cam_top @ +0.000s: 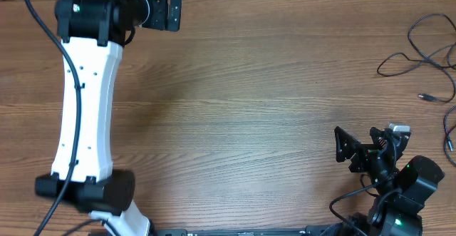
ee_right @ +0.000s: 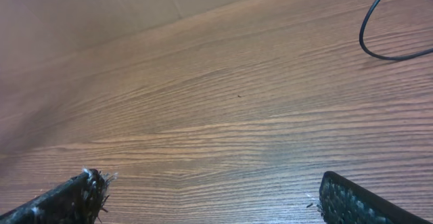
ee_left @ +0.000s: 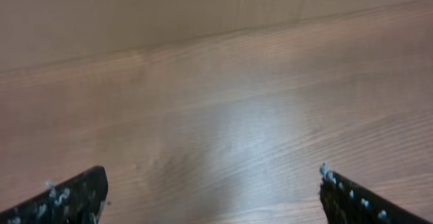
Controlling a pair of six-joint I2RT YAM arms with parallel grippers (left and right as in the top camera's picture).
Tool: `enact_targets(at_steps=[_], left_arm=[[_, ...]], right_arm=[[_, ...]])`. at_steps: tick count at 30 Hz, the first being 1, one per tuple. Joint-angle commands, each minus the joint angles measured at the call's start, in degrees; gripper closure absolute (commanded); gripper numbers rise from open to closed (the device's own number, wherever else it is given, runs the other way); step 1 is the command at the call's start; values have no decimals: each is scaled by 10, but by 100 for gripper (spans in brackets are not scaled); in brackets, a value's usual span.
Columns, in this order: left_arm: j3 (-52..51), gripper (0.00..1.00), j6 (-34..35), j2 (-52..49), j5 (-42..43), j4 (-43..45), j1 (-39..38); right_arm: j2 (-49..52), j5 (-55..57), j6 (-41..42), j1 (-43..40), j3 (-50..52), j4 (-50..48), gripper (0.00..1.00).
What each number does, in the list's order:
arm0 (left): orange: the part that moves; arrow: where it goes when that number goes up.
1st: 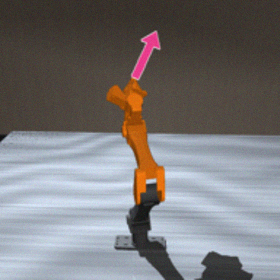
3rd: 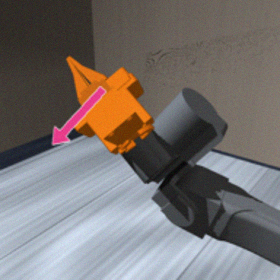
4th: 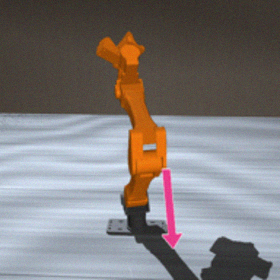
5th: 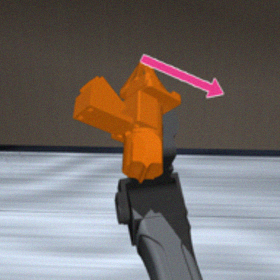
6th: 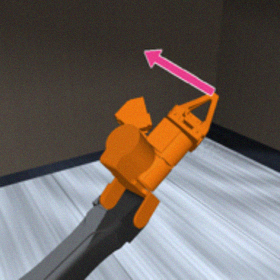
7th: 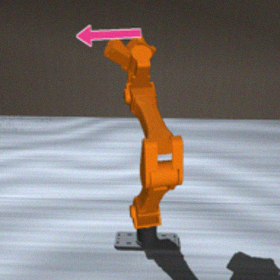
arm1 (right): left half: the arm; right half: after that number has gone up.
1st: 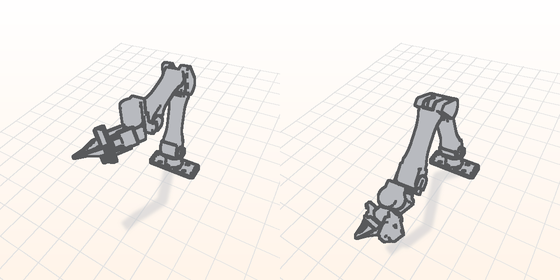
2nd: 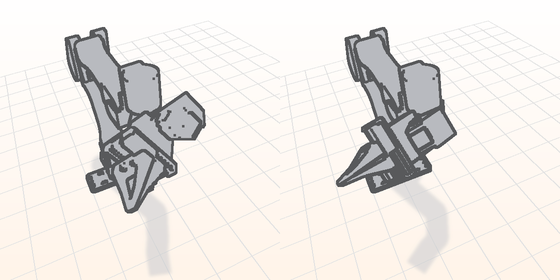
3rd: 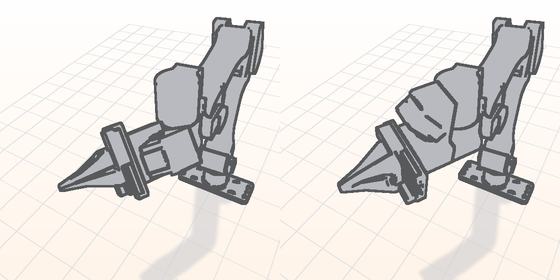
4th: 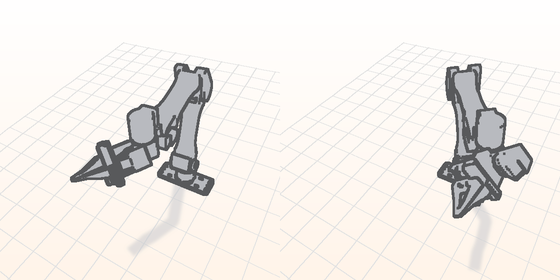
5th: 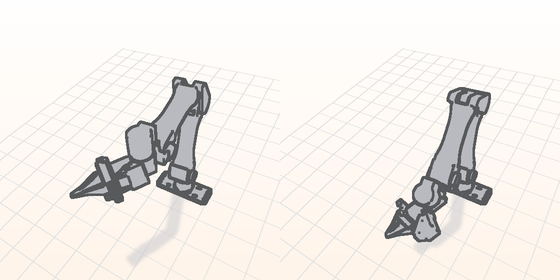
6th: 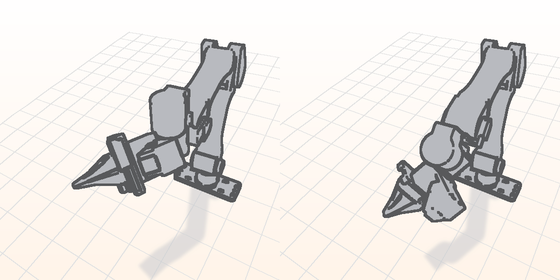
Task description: Untangle cables
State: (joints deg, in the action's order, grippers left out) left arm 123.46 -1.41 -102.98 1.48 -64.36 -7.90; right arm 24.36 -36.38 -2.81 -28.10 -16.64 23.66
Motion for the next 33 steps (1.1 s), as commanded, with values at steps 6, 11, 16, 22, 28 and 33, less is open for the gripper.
enact_targets(at_steps=[6, 11, 16, 22, 28, 33], left_arm=[[-490, 0, -16, 355, -26, 289, -4], [-734, 1, -16, 518, -29, 431, -4], [-932, 0, -16, 675, -30, 570, -4], [-1133, 0, -31, 833, -30, 796, -4], [-1208, 0, -90, 901, -39, 852, -3], [-1232, 0, -93, 933, -46, 826, 14]], right_arm=[[-5, 3, -2, -1, 1, -1, 0], [-5, 3, -2, -1, 1, -1, 0], [-5, 3, -2, -1, 1, -1, 0], [-5, 3, -2, -1, 1, -1, 0], [-5, 3, -2, -1, 1, -1, 0], [-5, 3, -2, -1, 1, -1, 0]])
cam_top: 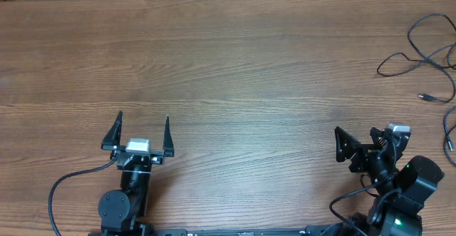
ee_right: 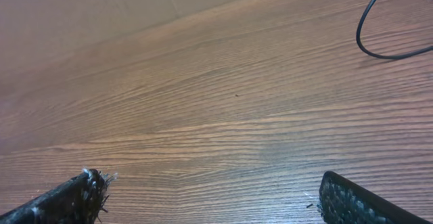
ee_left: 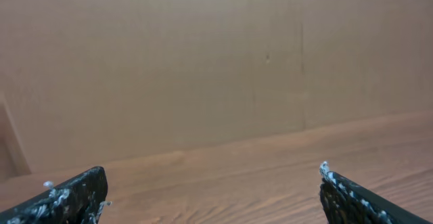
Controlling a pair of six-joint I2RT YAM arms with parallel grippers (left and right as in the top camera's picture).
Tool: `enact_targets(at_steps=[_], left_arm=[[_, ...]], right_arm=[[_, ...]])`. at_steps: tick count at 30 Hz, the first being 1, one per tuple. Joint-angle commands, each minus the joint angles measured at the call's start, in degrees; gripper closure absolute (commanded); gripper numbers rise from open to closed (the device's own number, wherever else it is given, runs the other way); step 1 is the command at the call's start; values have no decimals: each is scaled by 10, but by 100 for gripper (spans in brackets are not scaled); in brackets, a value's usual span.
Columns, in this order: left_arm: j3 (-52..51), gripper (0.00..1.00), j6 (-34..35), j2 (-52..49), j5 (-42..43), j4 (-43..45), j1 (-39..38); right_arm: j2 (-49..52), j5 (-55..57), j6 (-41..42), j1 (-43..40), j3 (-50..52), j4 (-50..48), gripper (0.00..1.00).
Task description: Untangle cables
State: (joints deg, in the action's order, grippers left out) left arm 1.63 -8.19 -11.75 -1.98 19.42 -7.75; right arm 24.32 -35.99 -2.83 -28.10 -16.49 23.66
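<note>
Thin black cables [cam_top: 431, 47] lie in loose loops at the table's far right edge, partly cut off by the frame; one loop [ee_right: 385, 28] shows at the top right of the right wrist view. My left gripper [cam_top: 142, 132] is open near the front left, far from the cables, with nothing between its fingers. My right gripper [cam_top: 354, 145] is open near the front right, below the cables and apart from them. The left wrist view shows only the tabletop and a brown wall.
The wooden table [cam_top: 235, 79] fills the overhead view. A black cable [cam_top: 68, 186] from the left arm's base curls at the front left. A brown wall [ee_left: 203, 61] stands behind the table's far edge.
My left arm was stretched out to the far left corner with its gripper open; now it is folded back at the front left, gripper still open. The right arm and the cables have not moved.
</note>
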Motion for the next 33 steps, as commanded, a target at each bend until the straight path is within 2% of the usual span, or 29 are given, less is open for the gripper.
enact_targets(at_steps=[1, 10, 15, 18, 22, 26, 33], left_arm=[[-13, 0, -25, 28, -11, -25, 18], [-13, 0, -25, 111, -3, -156, 68], [-13, 0, -11, 116, -3, -234, 69], [-13, 0, 13, 116, -14, -235, 69], [-14, 0, 107, 116, -74, -229, 69], [-14, 0, 132, 116, -90, -227, 69], [-14, 0, 120, 116, -91, -227, 69]], right_arm=[[-5, 0, -2, -1, 0, -1, 0], [-5, 0, -2, -1, 0, -1, 0], [-5, 0, -2, -1, 0, -1, 0], [-5, 0, -2, -1, 0, -1, 0], [-5, 0, -2, -1, 0, -1, 0], [-5, 0, -2, -1, 0, -1, 0], [-5, 0, -2, -1, 0, -1, 0]])
